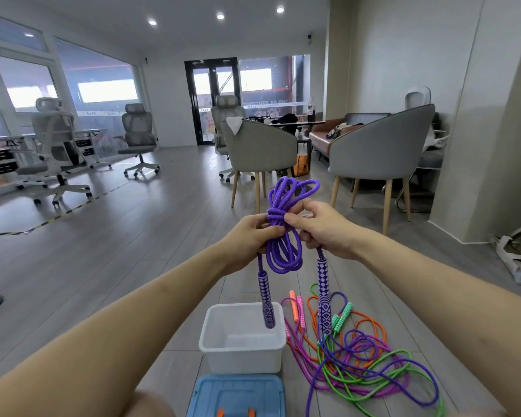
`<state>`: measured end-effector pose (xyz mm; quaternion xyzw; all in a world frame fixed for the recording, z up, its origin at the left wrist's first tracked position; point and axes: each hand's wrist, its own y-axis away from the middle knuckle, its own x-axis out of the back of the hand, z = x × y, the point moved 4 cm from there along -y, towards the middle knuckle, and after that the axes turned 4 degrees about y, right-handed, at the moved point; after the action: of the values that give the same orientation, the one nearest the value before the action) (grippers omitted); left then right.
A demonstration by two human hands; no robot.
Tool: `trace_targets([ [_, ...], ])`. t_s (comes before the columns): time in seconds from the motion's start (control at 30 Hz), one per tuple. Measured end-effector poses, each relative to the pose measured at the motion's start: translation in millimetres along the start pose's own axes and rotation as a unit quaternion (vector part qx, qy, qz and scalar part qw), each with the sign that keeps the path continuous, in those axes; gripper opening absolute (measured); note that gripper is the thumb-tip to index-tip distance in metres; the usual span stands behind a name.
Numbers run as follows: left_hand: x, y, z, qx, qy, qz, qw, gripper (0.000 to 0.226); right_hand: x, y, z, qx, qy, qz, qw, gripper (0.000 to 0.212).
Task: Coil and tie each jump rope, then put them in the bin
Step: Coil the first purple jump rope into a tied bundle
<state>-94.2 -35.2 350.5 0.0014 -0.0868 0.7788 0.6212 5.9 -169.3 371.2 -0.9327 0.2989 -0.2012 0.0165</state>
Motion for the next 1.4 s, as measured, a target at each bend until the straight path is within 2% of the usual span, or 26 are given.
trace_targets([
  [0.1, -2, 0, 0, -0.012, -0.001, 0.003, 1.0, 0.031, -2, 2, -1, -0.007, 0.001, -0.043, 0.999, 0.036],
  [0.17, -3, 0, 0, -0.012, 0.004, 0.004, 1.0, 0.03, -3, 2, -1, -0.014, 0.043, -0.052, 0.998, 0.044],
  [0.3, -6, 0, 0, -0.007, 0.008, 0.0, 1.0, 0.028, -5, 1, -4, 0.0, 0.137, -0.034, 0.99, 0.051],
  [0.4, -7, -1, 1, -0.001, 0.009, -0.006, 1.0, 0.028, -3, 2, -7, 0.006, 0.171, -0.014, 0.985, 0.048],
  [0.6, -12, 0, 9, -0.013, 0.036, -0.016, 0.999, 0.03, 6, 7, -10, 0.005, 0.105, -0.02, 0.994, 0.049],
  [0.73, -15, 0, 10, -0.013, 0.038, -0.018, 0.999, 0.028, 4, 5, -9, 0.01, 0.152, -0.019, 0.988, 0.058],
  [0.83, -15, 1, 11, -0.01, 0.036, -0.03, 0.999, 0.029, 6, 4, -9, 0.001, 0.152, -0.03, 0.988, 0.056],
  [1.0, -8, -1, 10, -0.012, -0.069, -0.031, 0.997, 0.03, 15, 8, -6, -0.005, 0.086, -0.067, 0.994, 0.046],
  [1.13, -8, 0, 13, 0.032, -0.13, -0.057, 0.989, 0.031, 20, 12, 1, -0.014, 0.065, -0.09, 0.994, 0.039],
  [1.27, -10, 5, 13, 0.082, -0.042, -0.106, 0.99, 0.037, 20, 14, 3, -0.017, 0.068, -0.097, 0.993, 0.039],
  [1.4, -10, 4, 10, 0.113, 0.056, -0.111, 0.986, 0.041, 18, 12, 5, -0.007, 0.09, -0.097, 0.991, 0.038],
])
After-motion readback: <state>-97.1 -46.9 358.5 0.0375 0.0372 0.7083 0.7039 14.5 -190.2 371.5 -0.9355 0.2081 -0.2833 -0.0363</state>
